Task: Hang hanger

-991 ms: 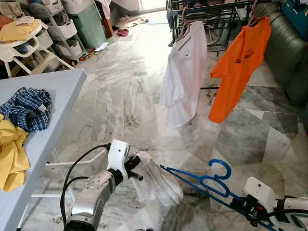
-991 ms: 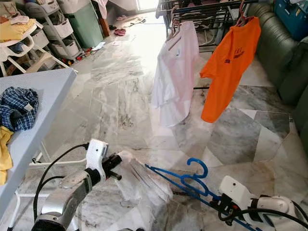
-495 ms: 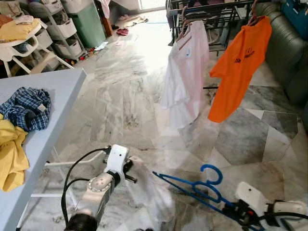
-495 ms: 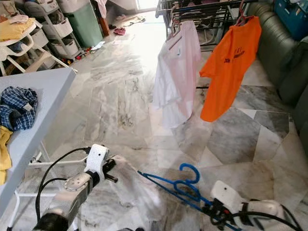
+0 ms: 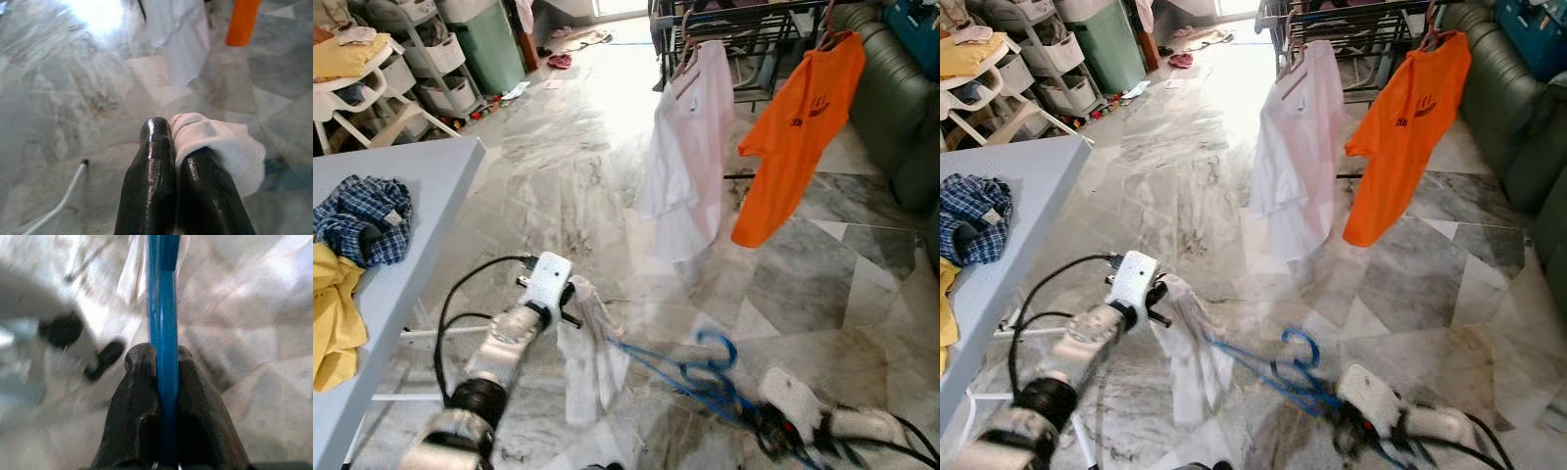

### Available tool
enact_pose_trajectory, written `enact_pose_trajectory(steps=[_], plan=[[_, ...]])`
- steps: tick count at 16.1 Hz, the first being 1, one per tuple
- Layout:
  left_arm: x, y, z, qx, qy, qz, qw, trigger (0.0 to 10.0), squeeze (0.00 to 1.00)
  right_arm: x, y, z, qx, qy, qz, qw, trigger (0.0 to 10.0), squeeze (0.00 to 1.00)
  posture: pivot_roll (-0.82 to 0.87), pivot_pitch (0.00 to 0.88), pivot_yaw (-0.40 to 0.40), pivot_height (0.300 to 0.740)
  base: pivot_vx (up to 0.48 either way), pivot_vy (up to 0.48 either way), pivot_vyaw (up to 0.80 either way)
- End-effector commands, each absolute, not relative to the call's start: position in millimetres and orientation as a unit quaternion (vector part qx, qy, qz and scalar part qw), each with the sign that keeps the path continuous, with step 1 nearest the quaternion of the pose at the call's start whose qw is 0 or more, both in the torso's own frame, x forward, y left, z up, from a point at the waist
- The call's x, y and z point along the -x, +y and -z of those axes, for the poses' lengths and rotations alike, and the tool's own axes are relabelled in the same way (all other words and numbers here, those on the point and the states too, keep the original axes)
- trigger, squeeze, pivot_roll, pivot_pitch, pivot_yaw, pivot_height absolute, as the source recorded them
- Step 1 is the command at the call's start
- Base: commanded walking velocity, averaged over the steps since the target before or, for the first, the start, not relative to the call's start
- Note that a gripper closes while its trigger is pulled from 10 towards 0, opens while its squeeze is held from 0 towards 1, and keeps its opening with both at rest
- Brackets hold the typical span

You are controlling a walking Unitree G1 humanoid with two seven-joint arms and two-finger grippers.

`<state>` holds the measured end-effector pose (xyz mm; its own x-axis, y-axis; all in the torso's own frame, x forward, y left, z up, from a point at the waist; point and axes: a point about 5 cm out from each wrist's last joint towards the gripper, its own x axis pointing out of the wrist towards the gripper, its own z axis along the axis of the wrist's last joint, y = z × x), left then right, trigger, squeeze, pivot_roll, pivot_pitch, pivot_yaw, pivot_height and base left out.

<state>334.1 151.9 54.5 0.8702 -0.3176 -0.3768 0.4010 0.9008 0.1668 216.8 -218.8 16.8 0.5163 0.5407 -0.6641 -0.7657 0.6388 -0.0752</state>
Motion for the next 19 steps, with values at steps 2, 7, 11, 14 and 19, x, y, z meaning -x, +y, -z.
enact_pose_trajectory(steps=[2,7,11,14,19], plan=[[-342.7,166.8,-64.8,-0.128,0.152,0.163,0.966,10.0,0.0,-234.7,-213.2,-31.1,0.176,0.254,-0.355,0.882,10.0,0.0,-0.21,0.04,0.173,0.74,0.0,0.0,0.0],[-335.2,174.8,-55.3,-0.092,0.145,0.138,0.975,10.0,0.0,-258.8,-210.9,-53.5,0.192,0.203,-0.316,0.907,10.0,0.0,-0.24,0.0,0.094,0.74,0.0,0.0,0.0],[-317.7,158.8,-33.2,-0.004,0.146,0.071,0.987,10.0,0.0,-265.1,-204.5,-57.7,0.214,0.211,-0.344,0.889,10.0,0.0,-0.25,0.0,-0.052,0.74,0.0,0.0,0.0],[-309.1,145.2,-24.8,0.022,0.143,0.057,0.988,10.0,0.0,-274.4,-198.7,-58.6,0.22,0.211,-0.342,0.889,10.0,0.0,-0.25,0.0,-0.103,0.74,0.0,0.0,0.0],[-304.3,150.9,-25.9,0.003,0.127,0.056,0.99,10.0,0.0,-278.6,-170.0,-45.6,0.175,0.202,-0.31,0.912,10.0,0.0,-0.17,0.0,-0.107,0.74,0.0,0.0,0.0]])
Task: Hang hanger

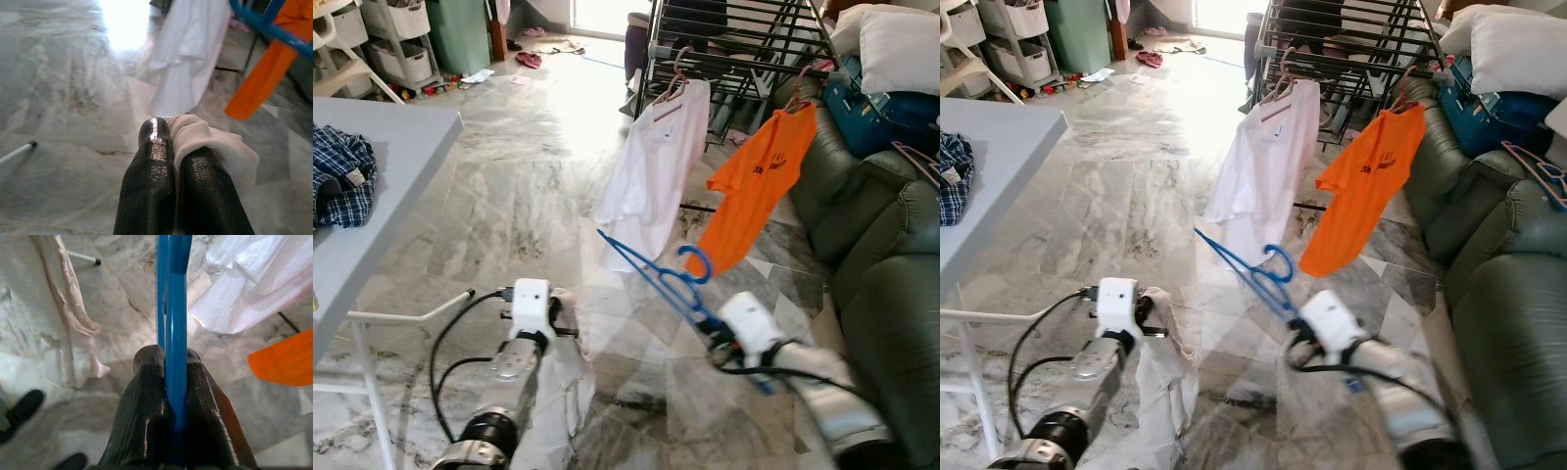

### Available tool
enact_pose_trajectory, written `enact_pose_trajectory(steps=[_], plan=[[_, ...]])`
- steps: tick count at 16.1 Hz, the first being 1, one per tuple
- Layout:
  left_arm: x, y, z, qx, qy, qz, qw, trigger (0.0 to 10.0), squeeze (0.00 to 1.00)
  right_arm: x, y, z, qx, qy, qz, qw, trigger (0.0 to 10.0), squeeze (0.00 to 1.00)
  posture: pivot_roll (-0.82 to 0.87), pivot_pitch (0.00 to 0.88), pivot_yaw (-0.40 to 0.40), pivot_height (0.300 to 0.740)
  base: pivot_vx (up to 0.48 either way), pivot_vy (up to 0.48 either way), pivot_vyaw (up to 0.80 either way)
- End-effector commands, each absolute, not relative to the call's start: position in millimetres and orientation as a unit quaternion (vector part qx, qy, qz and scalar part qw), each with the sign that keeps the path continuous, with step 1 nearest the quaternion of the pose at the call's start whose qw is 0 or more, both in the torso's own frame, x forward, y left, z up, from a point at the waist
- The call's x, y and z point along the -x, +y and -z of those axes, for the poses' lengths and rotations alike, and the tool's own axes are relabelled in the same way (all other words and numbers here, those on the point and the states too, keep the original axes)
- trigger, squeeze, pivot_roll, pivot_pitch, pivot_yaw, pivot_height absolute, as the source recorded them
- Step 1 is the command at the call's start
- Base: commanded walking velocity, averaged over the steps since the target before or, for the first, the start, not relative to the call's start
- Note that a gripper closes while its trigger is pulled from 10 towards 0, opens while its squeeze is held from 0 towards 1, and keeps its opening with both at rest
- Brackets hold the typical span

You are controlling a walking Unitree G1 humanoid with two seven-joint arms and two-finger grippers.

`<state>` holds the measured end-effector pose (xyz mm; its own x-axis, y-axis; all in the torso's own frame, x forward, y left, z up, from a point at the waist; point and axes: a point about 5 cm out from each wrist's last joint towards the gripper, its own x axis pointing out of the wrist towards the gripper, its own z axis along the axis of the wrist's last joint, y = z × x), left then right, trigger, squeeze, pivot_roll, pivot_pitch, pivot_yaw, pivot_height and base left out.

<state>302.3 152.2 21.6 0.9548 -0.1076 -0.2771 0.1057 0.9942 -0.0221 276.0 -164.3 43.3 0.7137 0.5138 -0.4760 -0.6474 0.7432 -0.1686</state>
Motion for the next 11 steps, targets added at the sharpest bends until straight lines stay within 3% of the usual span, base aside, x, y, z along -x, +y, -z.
enact_pose_trajectory(steps=[1,3,7,11], plan=[[-296.7,155.3,-19.3,0.015,0.136,0.05,0.989,10.0,0.0,-281.3,-163.1,-40.8,0.15,0.198,-0.286,0.925,10.0,0.0,-0.17,0.0,-0.076,0.74,0.0,0.0,0.0],[-281.9,156.3,-11.3,0.061,0.143,0.039,0.987,10.0,0.0,-281.9,-158.3,-39.3,0.102,0.19,-0.225,0.95,10.0,0.0,-0.17,0.0,-0.048,0.74,0.0,0.0,0.0],[-272.6,145.6,-4.1,0.061,0.16,0.078,0.982,10.0,0.0,-262.3,-152.3,-25.4,0.082,0.209,-0.215,0.95,10.0,0.0,-0.19,0.0,-0.033,0.74,0.0,0.0,0.0],[-276.8,149.1,-10.2,0.066,0.156,0.073,0.983,10.0,0.0,-264.0,-150.4,-22.5,0.086,0.213,-0.207,0.951,10.0,0.0,-0.18,0.0,-0.029,0.74,0.0,-0.066,0.0]])
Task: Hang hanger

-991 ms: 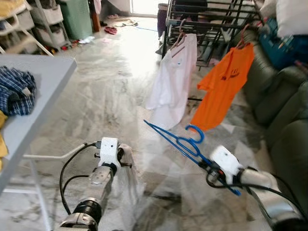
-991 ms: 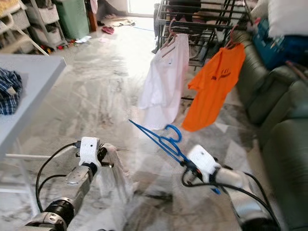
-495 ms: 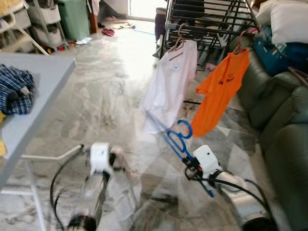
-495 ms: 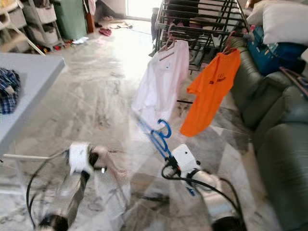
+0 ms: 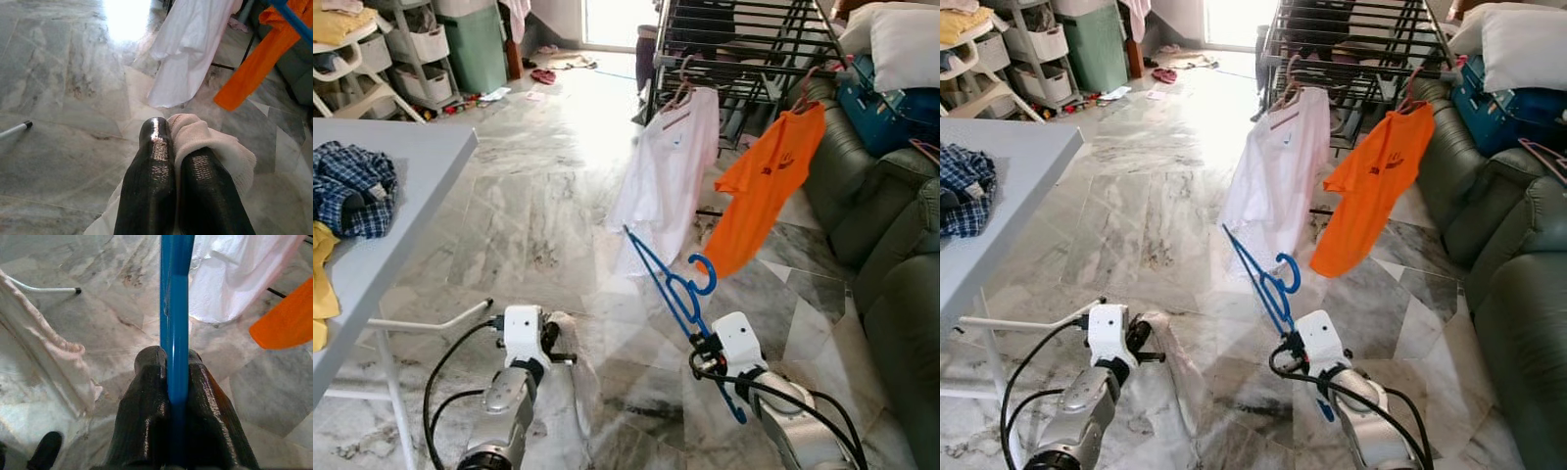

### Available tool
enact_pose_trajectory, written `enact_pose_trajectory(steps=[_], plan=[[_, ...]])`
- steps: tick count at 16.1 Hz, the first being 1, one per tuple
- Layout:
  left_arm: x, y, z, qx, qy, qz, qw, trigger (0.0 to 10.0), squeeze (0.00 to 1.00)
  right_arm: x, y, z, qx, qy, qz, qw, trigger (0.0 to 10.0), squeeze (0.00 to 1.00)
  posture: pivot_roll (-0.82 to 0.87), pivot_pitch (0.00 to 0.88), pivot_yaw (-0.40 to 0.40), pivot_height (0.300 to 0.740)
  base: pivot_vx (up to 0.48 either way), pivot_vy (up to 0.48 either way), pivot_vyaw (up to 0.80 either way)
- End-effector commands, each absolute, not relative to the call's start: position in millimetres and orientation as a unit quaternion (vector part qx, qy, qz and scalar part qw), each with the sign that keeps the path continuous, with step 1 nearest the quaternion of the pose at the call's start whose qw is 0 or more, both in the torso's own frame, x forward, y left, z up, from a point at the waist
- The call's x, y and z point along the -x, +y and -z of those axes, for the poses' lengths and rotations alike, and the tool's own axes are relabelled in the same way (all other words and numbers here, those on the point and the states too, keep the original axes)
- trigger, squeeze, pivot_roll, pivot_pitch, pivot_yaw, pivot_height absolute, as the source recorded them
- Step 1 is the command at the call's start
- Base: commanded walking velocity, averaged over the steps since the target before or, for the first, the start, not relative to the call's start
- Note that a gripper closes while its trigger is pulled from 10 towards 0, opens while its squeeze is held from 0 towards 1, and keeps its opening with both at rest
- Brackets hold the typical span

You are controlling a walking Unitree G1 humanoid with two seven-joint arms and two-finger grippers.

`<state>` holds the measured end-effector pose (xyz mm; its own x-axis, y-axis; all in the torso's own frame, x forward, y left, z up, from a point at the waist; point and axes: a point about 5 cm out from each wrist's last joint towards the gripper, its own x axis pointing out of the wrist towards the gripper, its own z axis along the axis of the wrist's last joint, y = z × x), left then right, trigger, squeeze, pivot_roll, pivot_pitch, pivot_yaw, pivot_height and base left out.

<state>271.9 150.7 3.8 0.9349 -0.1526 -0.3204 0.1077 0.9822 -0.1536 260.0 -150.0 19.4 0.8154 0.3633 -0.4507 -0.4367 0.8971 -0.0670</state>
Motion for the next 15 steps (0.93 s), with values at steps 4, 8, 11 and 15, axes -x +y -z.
enact_pose_trajectory(steps=[4,8,11,15], plan=[[-270.9,149.3,-8.2,0.068,0.161,0.074,0.982,10.0,0.0,-266.2,-143.3,-25.5,0.089,0.208,-0.215,0.95,10.0,0.0,-0.16,0.0,-0.039,0.74,0.0,-0.078,0.0],[-268.5,148.4,-6.8,0.069,0.165,0.076,0.981,10.0,0.0,-265.8,-141.1,-24.0,0.088,0.211,-0.219,0.949,10.0,0.0,-0.16,0.0,-0.04,0.74,0.0,-0.311,0.0],[-268.0,148.5,-6.7,0.068,0.17,0.078,0.98,10.0,0.0,-264.2,-141.6,-23.4,0.086,0.214,-0.219,0.948,10.0,0.0,-0.17,0.0,-0.035,0.74,0.0,-0.31,0.0],[-268.7,147.9,-6.9,0.066,0.174,0.081,0.979,10.0,0.0,-262.8,-143.3,-21.9,0.084,0.218,-0.216,0.948,10.0,0.0,-0.17,0.0,-0.033,0.74,0.0,-0.306,0.0]])
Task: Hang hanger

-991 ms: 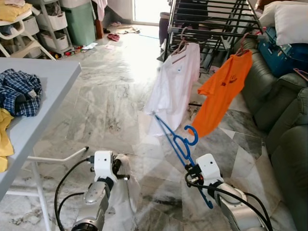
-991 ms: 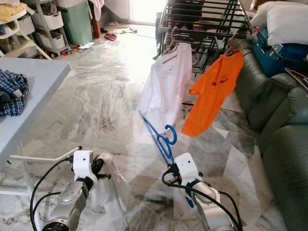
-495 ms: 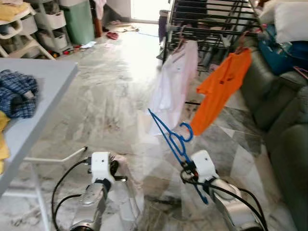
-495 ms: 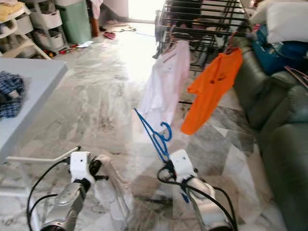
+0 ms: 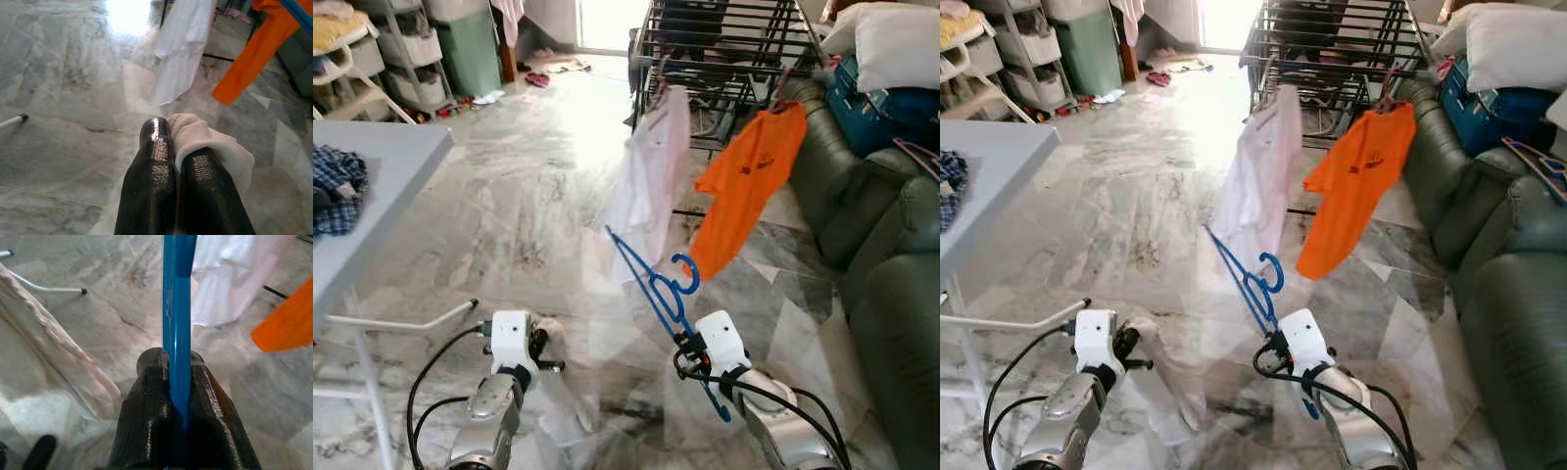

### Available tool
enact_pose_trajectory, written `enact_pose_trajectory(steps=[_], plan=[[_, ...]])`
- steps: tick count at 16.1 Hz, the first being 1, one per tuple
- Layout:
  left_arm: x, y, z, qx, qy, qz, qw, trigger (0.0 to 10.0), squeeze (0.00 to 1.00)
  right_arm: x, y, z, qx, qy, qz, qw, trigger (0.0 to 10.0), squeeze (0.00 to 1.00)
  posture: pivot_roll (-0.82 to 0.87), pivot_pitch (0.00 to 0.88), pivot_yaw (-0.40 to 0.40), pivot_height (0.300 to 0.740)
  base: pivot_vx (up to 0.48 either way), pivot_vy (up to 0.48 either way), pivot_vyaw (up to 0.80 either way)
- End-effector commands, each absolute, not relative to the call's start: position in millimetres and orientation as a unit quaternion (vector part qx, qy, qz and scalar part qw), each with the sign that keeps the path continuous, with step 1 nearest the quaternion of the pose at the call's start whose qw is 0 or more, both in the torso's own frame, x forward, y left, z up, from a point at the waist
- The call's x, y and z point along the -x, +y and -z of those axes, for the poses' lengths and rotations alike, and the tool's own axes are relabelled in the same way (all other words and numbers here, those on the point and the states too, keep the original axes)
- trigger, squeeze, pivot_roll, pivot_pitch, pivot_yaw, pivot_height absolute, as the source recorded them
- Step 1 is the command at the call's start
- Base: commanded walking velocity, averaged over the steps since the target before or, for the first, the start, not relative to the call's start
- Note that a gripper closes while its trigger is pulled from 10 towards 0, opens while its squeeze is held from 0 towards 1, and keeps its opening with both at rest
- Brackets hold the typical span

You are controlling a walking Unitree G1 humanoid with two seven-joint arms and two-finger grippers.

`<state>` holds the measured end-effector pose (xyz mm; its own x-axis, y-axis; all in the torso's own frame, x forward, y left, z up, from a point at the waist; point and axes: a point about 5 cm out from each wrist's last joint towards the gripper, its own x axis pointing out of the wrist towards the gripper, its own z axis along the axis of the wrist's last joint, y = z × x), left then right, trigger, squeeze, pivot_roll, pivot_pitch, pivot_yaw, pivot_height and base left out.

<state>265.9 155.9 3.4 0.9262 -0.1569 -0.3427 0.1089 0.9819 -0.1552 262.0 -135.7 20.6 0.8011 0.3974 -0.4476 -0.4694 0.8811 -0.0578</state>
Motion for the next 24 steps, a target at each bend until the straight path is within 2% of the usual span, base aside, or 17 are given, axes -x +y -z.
enact_pose_trajectory(steps=[1,9,17,24], plan=[[-268.6,147.5,-6.9,0.066,0.175,0.081,0.979,10.0,0.0,-262.9,-143.4,-22.0,0.083,0.218,-0.216,0.948,10.0,0.0,-0.17,0.0,-0.032,0.74,0.0,-0.296,0.0],[-273.1,154.3,-8.2,0.071,0.182,0.077,0.978,10.0,0.0,-263.0,-142.0,-21.1,0.068,0.229,-0.209,0.948,10.0,0.0,-0.17,0.0,-0.028,0.74,0.0,-0.073,0.0],[-278.7,162.7,-11.0,0.075,0.186,0.069,0.977,10.0,0.0,-260.3,-137.7,-17.9,0.06,0.237,-0.21,0.947,10.0,0.0,-0.17,0.0,-0.017,0.74,0.0,0.0,-0.78],[-278.9,163.6,-11.1,0.07,0.188,0.072,0.977,10.0,0.0,-260.8,-135.0,-17.6,0.059,0.236,-0.213,0.946,10.0,0.0,-0.16,0.0,-0.013,0.74,0.0,0.329,-0.7]])
